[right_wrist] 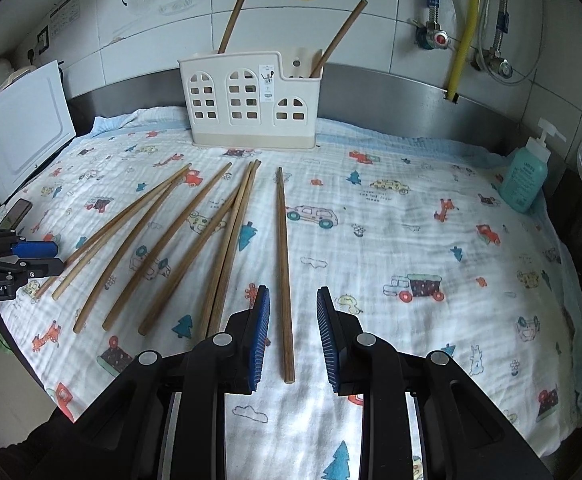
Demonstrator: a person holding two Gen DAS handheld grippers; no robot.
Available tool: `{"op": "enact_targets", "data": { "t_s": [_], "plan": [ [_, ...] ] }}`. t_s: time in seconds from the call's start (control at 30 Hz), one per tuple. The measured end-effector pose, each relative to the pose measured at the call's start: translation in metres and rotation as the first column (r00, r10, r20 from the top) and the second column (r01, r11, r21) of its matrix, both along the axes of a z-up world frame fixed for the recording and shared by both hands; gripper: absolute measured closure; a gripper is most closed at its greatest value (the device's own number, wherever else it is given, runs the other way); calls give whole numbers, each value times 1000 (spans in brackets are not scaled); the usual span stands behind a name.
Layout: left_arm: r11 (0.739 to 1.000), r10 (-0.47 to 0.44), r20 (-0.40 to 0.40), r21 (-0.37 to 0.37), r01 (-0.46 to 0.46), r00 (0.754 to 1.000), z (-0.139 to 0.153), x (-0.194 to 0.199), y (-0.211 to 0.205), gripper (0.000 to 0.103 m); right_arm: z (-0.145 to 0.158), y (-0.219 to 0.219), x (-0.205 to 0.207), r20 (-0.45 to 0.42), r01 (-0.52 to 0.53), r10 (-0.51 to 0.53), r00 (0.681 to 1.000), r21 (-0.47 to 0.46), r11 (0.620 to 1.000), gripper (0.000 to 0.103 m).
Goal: Organize utensils
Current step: 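Bring both open tools back down to the chopsticks on the cloth, then close the left tool on another chopstick while the right tool grasps another chopstick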
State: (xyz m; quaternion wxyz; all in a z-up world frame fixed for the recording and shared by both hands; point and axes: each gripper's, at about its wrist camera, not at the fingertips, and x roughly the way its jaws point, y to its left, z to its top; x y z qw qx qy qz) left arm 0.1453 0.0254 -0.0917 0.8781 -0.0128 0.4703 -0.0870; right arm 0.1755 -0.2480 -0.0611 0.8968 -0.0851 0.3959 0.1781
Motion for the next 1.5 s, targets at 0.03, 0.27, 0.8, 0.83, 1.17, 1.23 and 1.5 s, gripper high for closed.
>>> {"op": "enact_targets", "data": {
  "t_s": [0.03,0.27,0.8,0.83,1.17,1.23,1.5],
  "plan": [
    [1000,-3,-6,0,3,1000,-2,0,0,75,-2,0,0,-5,2,-2,1000,1,1000,79],
    [999,-17,-23,46,18,1000,-7,1,-5,90,-8,-2,2,-25,7,-6,1000,7,1000,79],
    [995,-49,-39,88,52,998,-7,0,-13,90,-25,0,10,-73,7,-4,997,38,999,84],
    [995,-45,-40,85,49,998,-6,0,-13,90,-26,0,11,-76,7,-4,997,39,999,85],
    [997,-22,-35,74,25,999,-7,-1,-10,92,-39,4,17,-85,16,-13,996,38,999,89],
    [997,-17,-33,78,19,999,-6,-1,-9,94,-40,5,17,-73,20,-18,997,24,1000,93],
    [997,-12,-22,73,14,1000,-6,-2,-10,97,-40,12,11,-25,21,-22,999,-32,999,96]
  ]
}}
